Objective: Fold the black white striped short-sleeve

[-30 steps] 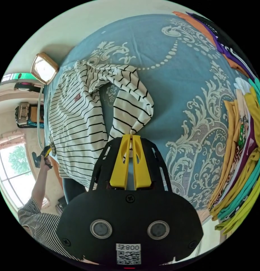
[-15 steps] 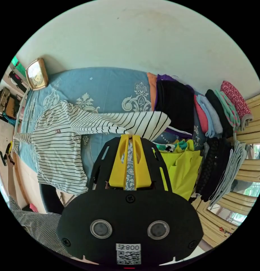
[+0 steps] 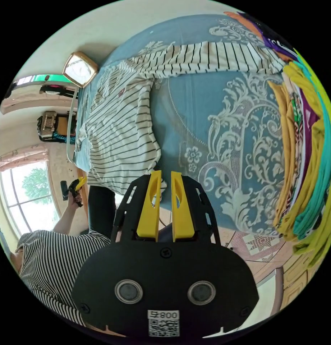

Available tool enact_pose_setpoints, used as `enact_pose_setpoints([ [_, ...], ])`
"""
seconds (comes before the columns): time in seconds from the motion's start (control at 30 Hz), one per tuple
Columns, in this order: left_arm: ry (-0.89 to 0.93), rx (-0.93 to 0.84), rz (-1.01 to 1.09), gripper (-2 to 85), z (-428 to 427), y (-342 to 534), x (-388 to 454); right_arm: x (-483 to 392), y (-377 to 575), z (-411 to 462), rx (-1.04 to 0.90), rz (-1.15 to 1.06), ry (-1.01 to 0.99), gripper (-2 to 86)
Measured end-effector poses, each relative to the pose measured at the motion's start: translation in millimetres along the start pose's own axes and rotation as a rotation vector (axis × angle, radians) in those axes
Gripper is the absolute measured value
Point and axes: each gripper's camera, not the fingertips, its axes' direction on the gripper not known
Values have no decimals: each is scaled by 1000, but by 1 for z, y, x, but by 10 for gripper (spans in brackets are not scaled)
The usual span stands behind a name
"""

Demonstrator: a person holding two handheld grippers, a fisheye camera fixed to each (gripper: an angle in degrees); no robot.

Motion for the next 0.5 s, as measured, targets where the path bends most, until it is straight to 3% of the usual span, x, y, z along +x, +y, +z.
enact_pose_setpoints([
  [0.3,14,-69,-15,114,28,31,-25,28,37,44,2,79,-67,62],
  [0.5,-55,-101,20,37,38,47,-22,40,42,49,-11,74,-73,33],
])
